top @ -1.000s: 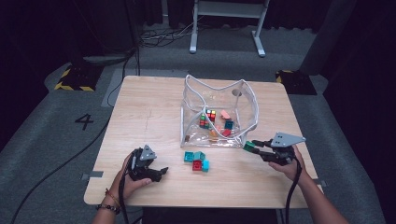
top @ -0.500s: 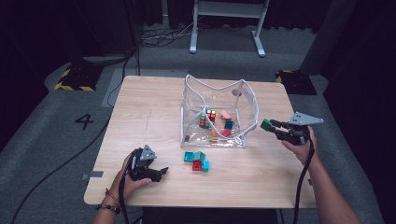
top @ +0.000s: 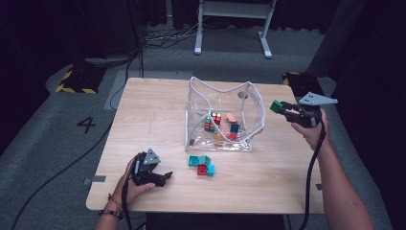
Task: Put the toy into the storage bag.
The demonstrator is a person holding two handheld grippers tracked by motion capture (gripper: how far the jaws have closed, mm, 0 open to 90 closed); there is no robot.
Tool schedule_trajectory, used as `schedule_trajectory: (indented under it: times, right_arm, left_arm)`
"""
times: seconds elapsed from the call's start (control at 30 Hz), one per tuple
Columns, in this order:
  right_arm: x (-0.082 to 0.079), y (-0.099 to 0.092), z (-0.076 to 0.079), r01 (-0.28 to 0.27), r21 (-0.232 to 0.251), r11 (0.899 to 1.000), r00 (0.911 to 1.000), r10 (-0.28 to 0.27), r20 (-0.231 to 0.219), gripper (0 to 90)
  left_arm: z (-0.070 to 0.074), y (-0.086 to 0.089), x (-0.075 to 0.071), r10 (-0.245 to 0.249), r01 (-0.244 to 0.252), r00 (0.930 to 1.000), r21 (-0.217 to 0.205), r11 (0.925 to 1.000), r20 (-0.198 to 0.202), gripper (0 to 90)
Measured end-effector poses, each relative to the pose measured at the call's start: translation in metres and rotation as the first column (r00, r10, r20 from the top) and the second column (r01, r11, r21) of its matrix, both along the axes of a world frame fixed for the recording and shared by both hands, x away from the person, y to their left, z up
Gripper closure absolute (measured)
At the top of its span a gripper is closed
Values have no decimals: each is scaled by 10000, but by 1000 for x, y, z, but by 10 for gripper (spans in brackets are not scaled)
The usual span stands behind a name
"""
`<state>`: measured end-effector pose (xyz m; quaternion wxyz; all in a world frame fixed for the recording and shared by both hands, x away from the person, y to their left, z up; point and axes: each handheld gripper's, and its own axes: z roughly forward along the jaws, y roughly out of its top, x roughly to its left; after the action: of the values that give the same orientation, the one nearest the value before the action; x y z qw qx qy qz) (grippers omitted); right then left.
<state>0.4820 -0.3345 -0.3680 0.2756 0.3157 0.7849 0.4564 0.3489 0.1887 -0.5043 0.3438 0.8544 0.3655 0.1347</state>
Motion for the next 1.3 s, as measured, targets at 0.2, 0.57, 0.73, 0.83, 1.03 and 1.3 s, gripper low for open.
schedule_trajectory:
  times: [0.2,0.57,0.73,0.83,1.03,1.3]
  right_arm:
    - [8,10,23,-100,-168,9998,9995,106,308,678]
    - [6,29,62,-742,38,9972,9940,737,803,679]
    - [-5,47,72,-1441,-29,9896,9852,1438,935,678]
    - [-10,58,75,-1895,-132,9818,9773,1899,939,678]
    - [-15,80,75,-2797,-259,9597,9568,2809,755,679]
    - [-14,111,70,-3553,-974,9297,9329,3592,260,678]
  left_arm:
    - [0,0,0,4,-4,10000,-30,10000,-14,156]
    - [0,0,0,3,-3,10000,-25,10000,-11,156]
    - [0,0,0,15,-15,10000,-24,10000,-28,156]
    - [0,0,0,7,-7,10000,-23,10000,-33,156]
    - [0,0,0,-4,4,10000,-5,10000,4,156]
    - [0,0,0,11,-11,10000,-25,10000,-19,156]
